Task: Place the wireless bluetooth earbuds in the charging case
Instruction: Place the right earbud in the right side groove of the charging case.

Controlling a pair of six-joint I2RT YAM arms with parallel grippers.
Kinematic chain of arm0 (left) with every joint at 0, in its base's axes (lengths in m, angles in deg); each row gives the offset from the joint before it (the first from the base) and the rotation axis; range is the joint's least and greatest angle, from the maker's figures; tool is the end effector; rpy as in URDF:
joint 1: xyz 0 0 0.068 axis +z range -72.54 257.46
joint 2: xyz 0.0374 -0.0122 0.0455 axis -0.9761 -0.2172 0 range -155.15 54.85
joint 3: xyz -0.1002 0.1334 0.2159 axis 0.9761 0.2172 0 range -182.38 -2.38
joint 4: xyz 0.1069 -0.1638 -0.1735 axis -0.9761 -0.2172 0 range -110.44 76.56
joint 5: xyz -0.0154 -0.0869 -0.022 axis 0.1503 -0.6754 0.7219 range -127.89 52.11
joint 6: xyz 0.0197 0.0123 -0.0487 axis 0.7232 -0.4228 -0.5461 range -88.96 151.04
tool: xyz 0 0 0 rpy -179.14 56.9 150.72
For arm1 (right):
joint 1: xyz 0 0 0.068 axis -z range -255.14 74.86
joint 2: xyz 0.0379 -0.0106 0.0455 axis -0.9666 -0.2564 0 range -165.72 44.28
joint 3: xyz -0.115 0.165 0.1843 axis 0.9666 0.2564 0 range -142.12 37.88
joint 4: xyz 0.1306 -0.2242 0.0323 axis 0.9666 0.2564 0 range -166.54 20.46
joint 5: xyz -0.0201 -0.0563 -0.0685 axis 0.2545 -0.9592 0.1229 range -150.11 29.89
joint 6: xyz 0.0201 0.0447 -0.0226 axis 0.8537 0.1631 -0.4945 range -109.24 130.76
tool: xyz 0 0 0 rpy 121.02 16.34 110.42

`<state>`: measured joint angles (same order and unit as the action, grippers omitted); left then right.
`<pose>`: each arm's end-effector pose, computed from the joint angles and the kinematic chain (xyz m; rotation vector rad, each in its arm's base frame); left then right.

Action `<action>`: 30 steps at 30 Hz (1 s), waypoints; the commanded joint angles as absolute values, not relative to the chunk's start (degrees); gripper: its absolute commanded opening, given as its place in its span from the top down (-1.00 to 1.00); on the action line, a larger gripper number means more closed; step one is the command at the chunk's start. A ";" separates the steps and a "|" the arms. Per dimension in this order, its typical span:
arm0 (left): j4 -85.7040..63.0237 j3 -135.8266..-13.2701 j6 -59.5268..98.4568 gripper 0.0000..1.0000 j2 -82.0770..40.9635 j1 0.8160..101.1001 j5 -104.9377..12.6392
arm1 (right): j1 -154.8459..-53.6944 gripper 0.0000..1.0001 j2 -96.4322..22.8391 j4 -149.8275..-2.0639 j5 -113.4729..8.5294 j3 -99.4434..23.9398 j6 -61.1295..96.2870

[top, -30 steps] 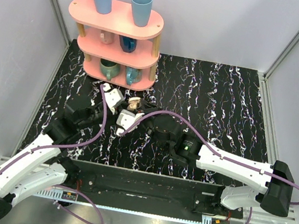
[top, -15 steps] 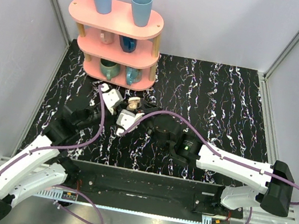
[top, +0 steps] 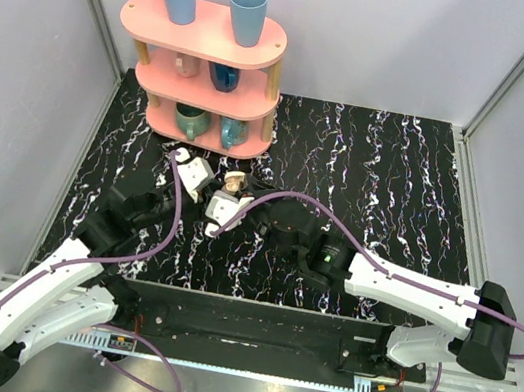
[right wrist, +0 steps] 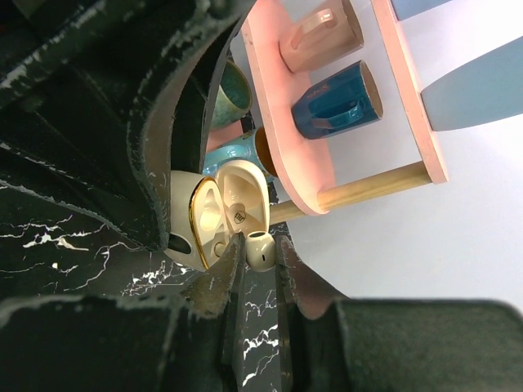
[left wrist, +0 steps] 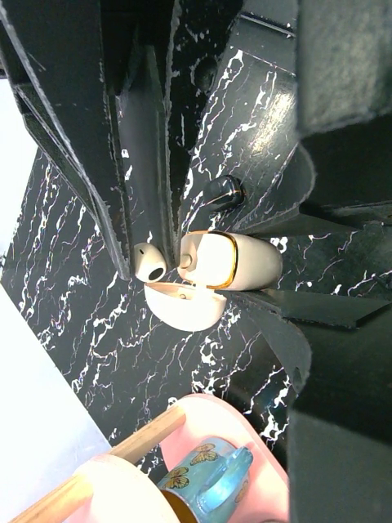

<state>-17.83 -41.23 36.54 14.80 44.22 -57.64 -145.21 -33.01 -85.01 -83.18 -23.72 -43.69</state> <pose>0.1366 -0.1040 0.3278 0.8089 1.4999 -0.6505 0.1223 0.2960 0.3490 -1.3317 1.0381 -0.1370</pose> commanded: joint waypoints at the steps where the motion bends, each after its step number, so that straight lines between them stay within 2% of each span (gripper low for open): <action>1: -9.76 -41.32 36.06 1.00 15.91 44.59 -55.38 | -145.81 0.96 -31.39 -83.75 -79.62 -24.61 -41.18; 19: -8.61 -40.96 35.62 1.00 15.65 44.59 -54.67 | -145.81 0.77 -29.72 -84.28 -76.72 -24.17 -39.33; 24: -8.52 -40.79 35.70 1.00 15.65 44.59 -54.59 | -145.89 0.60 -28.67 -84.89 -75.76 -23.47 -39.25; 30: -8.08 -40.70 35.62 1.00 15.56 44.59 -54.76 | -145.81 0.51 -28.75 -84.37 -75.49 -23.46 -39.68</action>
<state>-14.42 -40.46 35.67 15.06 44.18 -56.81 -145.10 -30.30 -84.31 -79.07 -23.57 -41.33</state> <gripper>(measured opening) 0.324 0.240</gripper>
